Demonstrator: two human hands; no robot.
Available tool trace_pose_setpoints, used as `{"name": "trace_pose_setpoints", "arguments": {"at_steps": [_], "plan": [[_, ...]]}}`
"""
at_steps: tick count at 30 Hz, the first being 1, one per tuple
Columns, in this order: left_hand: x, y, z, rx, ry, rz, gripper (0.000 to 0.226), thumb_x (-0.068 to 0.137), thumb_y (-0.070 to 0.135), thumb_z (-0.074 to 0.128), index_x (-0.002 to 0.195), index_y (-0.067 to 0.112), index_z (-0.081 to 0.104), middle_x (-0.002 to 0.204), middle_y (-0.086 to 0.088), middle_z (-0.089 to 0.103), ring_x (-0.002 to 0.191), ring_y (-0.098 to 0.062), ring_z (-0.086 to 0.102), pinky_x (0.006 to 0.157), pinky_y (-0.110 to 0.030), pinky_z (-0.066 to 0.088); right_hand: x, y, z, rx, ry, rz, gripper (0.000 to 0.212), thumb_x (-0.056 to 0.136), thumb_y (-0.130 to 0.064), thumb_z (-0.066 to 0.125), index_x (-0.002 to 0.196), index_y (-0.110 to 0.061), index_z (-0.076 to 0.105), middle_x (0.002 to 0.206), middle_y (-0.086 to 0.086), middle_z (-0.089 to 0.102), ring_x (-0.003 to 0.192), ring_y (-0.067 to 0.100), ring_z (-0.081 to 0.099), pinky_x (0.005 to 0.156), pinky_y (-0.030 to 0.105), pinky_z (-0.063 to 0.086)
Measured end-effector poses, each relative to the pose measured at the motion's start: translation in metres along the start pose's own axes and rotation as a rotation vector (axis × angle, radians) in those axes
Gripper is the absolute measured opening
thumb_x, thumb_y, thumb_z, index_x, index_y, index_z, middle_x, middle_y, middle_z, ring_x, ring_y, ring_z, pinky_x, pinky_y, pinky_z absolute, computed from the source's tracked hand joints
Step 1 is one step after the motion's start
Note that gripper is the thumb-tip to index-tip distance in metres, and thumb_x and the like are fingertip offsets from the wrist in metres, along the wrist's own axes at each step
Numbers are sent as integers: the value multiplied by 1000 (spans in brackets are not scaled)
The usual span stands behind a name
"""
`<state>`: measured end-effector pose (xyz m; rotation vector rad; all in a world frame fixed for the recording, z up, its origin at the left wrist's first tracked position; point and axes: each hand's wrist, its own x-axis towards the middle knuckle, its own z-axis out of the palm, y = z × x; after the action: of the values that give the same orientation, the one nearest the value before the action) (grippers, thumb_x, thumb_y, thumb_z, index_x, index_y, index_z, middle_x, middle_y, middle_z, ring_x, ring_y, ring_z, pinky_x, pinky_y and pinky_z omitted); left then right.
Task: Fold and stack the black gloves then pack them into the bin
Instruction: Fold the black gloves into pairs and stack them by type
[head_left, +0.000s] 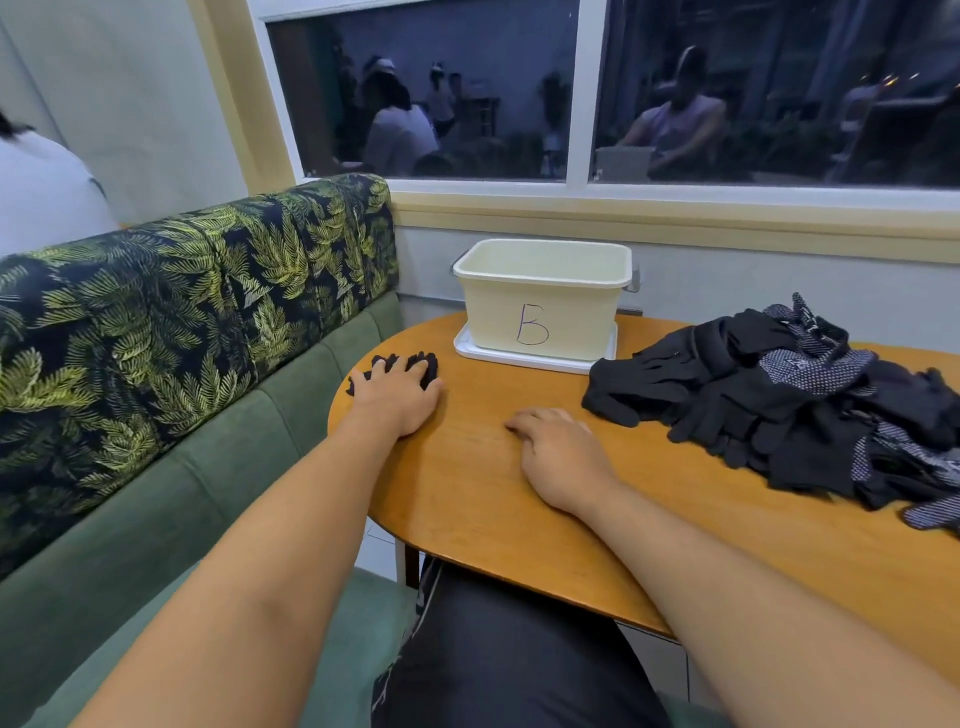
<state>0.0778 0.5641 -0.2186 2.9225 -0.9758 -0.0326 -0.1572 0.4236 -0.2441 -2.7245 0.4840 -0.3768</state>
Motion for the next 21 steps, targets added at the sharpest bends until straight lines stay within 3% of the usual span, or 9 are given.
{"name": "trace_pose_setpoints", "arguments": {"at_steps": [3,5,6,7,10,11,14,18,21], "plan": [[-9,26,-1,104,173,104,68,106,66,15,154,31,48,165,-2,42,155,-35,30,123,-68,13,2,5,-9,313,61,122,50,106,-9,42,144,-33,64,152,-11,58,141,13,49,112,27,41],[-15,55,3,84,213,238,64,109,60,18,154,28,50,165,-2,44,155,-30,31,124,-64,19,-1,12,-19,593,152,246,54,106,-3,42,140,-35,68,147,-9,59,130,7,53,89,8,44],[-17,72,5,46,195,302,61,110,57,19,157,29,46,166,-1,42,156,-27,31,124,-62,22,-4,17,-24,683,205,279,56,105,0,42,138,-36,69,145,-9,61,127,5,55,80,6,45],[-20,88,8,-9,158,345,59,111,55,21,160,30,41,169,-1,38,157,-26,29,124,-60,25,-8,21,-28,738,252,293,57,104,3,42,135,-36,70,143,-10,63,127,4,57,80,7,48],[-22,132,15,-161,25,361,58,112,54,21,168,35,25,177,4,18,163,-25,15,128,-58,22,-24,36,-39,785,345,292,57,102,7,44,130,-34,73,134,-16,68,124,-5,60,108,23,50],[-21,144,18,-174,0,355,59,112,55,20,169,36,21,178,5,13,164,-25,11,128,-58,20,-30,43,-43,791,353,288,56,102,7,45,128,-33,74,131,-18,70,121,-7,61,111,27,49],[-13,170,24,-160,-27,327,61,110,59,20,168,40,18,179,6,7,164,-26,9,127,-61,16,-49,61,-57,797,331,251,55,100,9,47,123,-31,77,123,-18,74,117,-9,64,108,26,50],[-3,184,28,-125,-45,269,62,108,60,18,168,42,17,179,7,4,164,-27,12,127,-62,15,-70,84,-77,742,299,206,52,102,5,50,120,-35,77,121,-19,75,116,-10,64,97,14,48],[1,185,28,-136,-41,243,63,107,57,21,168,40,20,179,8,6,163,-27,13,127,-61,16,-87,101,-85,698,297,140,50,103,7,50,120,-32,77,124,-21,72,119,-7,64,100,14,47]]}}
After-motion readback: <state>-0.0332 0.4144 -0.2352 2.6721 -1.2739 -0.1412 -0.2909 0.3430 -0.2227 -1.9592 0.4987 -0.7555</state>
